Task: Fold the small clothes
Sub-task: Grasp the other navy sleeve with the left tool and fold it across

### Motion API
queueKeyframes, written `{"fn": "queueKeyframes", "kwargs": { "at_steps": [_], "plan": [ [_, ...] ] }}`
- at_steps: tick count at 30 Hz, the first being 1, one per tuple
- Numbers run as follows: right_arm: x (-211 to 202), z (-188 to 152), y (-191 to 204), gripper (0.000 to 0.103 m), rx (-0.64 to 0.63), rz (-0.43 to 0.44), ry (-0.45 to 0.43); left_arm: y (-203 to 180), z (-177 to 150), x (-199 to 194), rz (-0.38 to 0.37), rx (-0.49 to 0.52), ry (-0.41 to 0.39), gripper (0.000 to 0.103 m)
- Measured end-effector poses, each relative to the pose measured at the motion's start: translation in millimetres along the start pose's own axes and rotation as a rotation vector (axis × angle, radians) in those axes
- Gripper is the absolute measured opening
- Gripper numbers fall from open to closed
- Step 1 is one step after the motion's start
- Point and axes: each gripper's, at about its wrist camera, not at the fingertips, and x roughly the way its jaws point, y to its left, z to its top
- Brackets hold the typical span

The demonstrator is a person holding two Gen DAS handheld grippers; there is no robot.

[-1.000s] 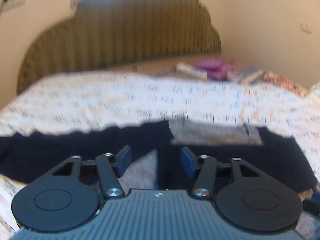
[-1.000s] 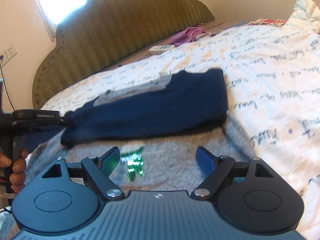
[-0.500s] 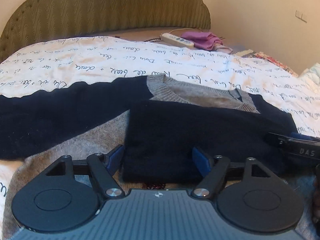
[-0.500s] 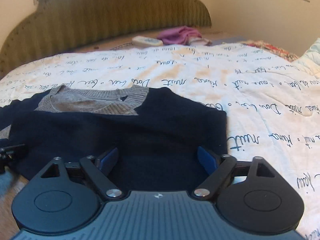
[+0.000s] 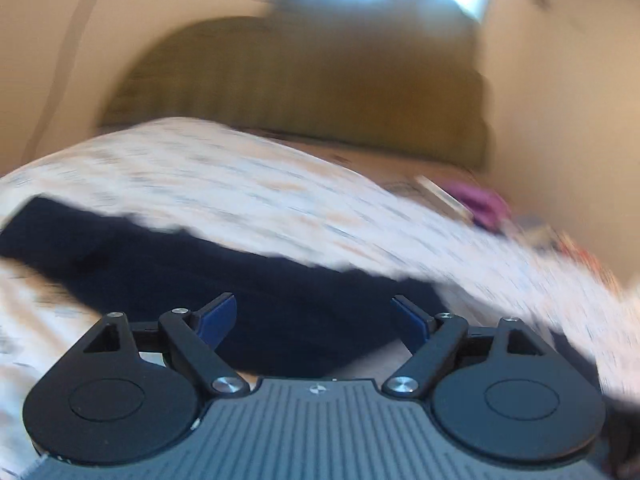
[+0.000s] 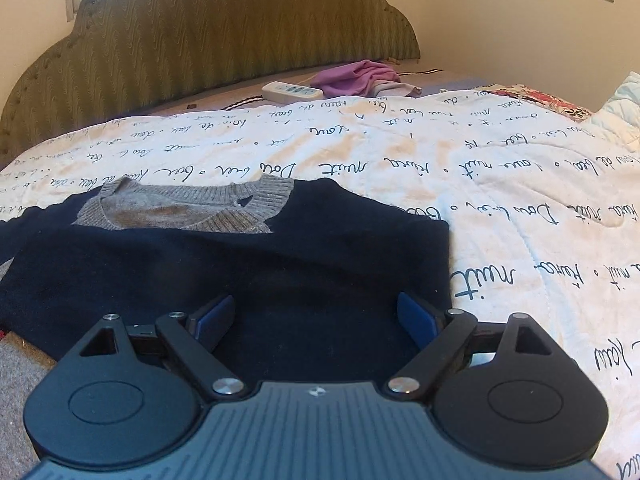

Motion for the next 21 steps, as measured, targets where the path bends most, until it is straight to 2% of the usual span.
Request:
{"fn": "queueKeyframes", "kwargs": {
  "at_steps": [2,4,7,11,12,13,15,17,20,21],
  "plan": [
    [0,0,0,0.089,0.000,0.000,0.000,59,24,3,0.109,-0.193,-0.018,0.084],
    [0,0,0,0.089,0.002,0.000,-0.001,111,39,4,0.195,-0.378,-0.018,0.077],
    [-1,0,0,0.089,0.006,0.000,-0.004,162,46,2,0.247,-0.566,-0.046,0.074],
    [-1,0,-1,0.089,0.011,0.002,-0.006,185,46,12,0.251,-0.612,-0.028,0.074],
    [-2,0,-1,0.089,0.011,0.003,-0.006,186,46,16,0.254,-0.610,-0.021,0.069],
    [-2,0,-1,0.089,0.012,0.003,-0.006,190,46,17,0.260,-0.600,-0.013,0.059],
    [-1,0,-1,0.089,0.013,0.003,-0.007,191,46,25,0.285,-0.566,-0.002,0.045],
    [-2,0,-1,0.089,0.013,0.003,-0.007,191,48,30,0.314,-0.535,-0.009,0.037],
    [-2,0,-1,0.089,0.015,0.005,-0.007,188,51,34,0.351,-0.489,-0.009,0.019],
    [-2,0,-1,0.089,0.017,0.007,-0.007,186,53,35,0.357,-0.470,-0.009,0.010]
  ]
}}
